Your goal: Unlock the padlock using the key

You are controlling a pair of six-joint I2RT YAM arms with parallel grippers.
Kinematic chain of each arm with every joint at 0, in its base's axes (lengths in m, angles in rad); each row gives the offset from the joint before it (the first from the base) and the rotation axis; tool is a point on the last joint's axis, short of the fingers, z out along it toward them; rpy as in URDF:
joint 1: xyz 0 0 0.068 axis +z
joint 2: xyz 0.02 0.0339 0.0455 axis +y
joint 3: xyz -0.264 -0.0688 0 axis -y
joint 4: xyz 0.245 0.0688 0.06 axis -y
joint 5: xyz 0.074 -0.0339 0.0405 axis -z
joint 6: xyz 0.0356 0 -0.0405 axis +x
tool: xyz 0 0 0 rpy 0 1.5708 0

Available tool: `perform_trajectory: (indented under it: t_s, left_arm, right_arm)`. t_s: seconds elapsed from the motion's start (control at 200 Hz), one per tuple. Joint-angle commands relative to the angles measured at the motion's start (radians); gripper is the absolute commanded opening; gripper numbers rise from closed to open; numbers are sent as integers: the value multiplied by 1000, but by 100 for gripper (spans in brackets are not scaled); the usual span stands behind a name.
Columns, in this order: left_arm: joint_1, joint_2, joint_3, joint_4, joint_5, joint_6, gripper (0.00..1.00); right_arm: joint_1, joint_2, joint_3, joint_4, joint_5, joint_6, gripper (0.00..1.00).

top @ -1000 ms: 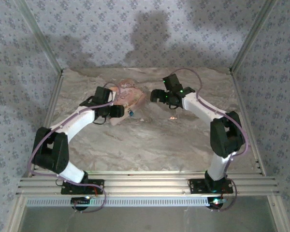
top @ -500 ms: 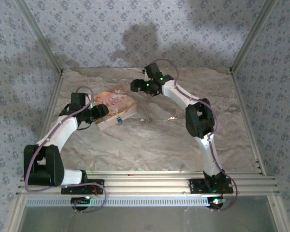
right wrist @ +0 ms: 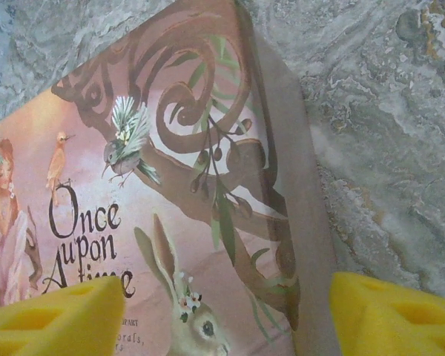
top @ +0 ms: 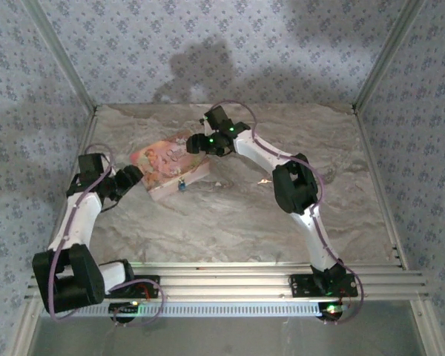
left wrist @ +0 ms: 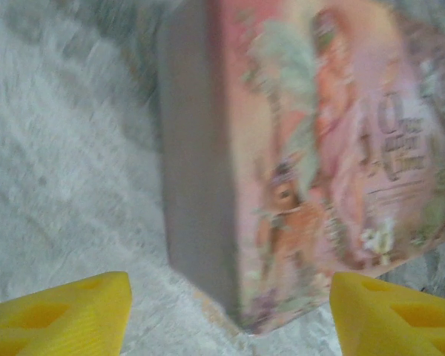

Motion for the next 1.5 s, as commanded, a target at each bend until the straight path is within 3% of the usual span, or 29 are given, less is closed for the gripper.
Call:
perform_trajectory:
  t_s: [0.0, 0.21, 0.41, 0.67, 0.864, 1.234, 1.499]
  left_arm:
    - [5, 32, -40, 46, 98, -28, 69]
    - [-22, 112, -56, 182, 180, -81, 61]
    - [-161, 238, 24, 217, 193, -84, 52]
    - [-370, 409, 171, 257, 145, -117, 51]
    - [-485, 494, 286, 229, 94, -118, 53]
    - [-499, 404, 299, 77, -9, -14, 59]
    - [-487, 314, 219, 35, -39, 25, 60]
  right_arm:
    - [2, 10, -15, -23, -21, -12, 65]
    - [10, -78, -182, 14, -9, -33, 60]
    - [7, -229, -416, 60, 49, -40, 58]
    - [-37, -452, -710, 62, 168, 3, 58]
    - [-112, -563, -814, 59, 200, 29, 59]
    - [-161, -674, -826, 6, 235, 11, 65]
    - [-141, -534, -744, -8, 155, 31, 64]
